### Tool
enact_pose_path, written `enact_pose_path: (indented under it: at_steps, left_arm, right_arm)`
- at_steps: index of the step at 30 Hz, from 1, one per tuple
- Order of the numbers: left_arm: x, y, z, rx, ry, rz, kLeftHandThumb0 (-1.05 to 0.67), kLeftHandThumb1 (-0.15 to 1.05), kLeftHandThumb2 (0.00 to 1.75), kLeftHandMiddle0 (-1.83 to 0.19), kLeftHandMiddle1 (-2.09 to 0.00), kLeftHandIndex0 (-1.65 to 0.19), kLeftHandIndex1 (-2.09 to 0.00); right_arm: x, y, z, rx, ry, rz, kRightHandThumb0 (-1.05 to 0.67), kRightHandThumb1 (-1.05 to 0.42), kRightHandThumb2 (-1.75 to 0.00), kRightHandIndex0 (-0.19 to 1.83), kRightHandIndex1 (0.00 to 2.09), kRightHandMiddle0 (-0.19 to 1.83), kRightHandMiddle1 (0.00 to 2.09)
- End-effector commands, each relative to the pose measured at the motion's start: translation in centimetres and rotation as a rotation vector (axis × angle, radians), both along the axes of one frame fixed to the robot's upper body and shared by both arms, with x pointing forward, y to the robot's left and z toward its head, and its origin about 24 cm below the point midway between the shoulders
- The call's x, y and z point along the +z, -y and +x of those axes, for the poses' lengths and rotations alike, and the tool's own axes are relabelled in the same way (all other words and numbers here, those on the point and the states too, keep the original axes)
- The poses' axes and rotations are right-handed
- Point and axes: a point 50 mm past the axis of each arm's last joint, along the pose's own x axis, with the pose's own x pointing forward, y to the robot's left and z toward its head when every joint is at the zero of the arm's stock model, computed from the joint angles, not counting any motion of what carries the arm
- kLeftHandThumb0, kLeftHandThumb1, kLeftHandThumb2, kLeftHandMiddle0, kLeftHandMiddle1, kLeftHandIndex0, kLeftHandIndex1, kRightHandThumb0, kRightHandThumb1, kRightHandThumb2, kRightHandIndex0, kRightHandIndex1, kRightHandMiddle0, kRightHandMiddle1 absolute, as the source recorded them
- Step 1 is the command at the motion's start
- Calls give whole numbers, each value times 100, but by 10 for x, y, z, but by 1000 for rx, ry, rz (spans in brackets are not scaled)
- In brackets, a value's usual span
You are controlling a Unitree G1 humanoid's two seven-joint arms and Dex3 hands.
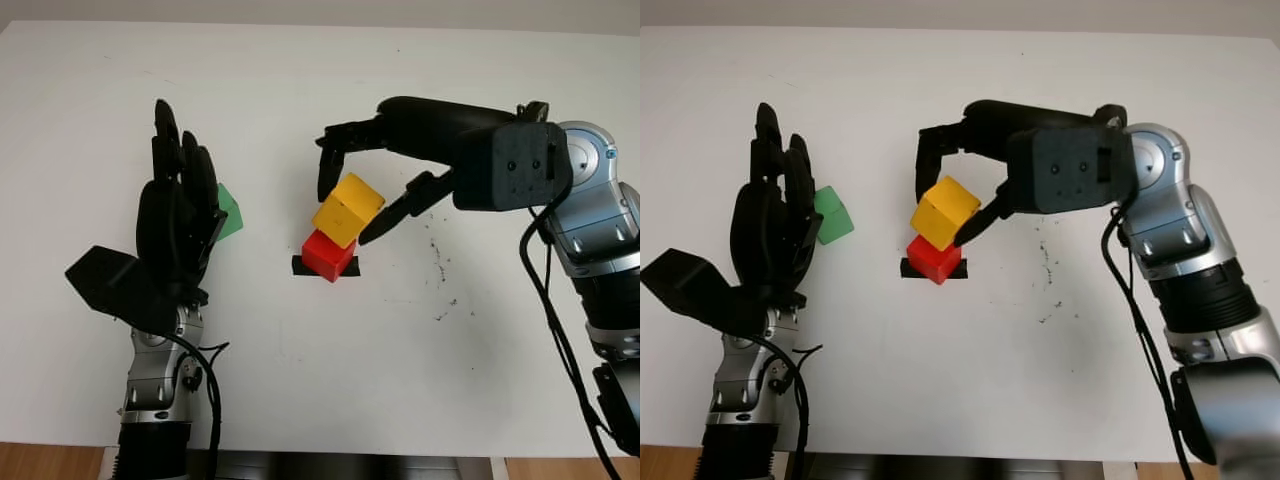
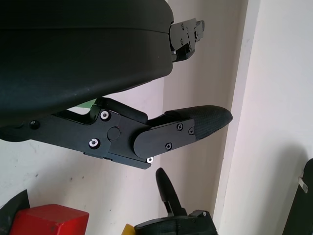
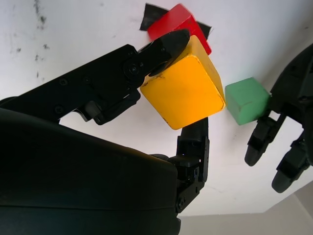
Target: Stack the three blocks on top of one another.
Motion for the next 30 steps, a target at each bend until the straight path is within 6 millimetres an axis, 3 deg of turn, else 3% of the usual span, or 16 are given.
enact_pose_path:
  at_steps: [1,14,30]
  left_arm:
    - [-1,1,-2,-4,9,-5,-63,105,62,18,-5,19,-2]
    - [-1,2,-1,-11,9,-8,-63,105,62,19,-5,19,-1]
    - [-2,3,-2,-10,7,-19,-63,105,63,19,-5,19,0]
  right_arm:
    - [9,-6,-3,25,56,-24,-37,-90,-6,26,5,40,151]
    - [12,-20,4,19,-73,-22,-43,-89,-5,31,8,40,158]
    - [-1,-26,15,-35,-138,-76,-47,-86,-5,37,9,49,153]
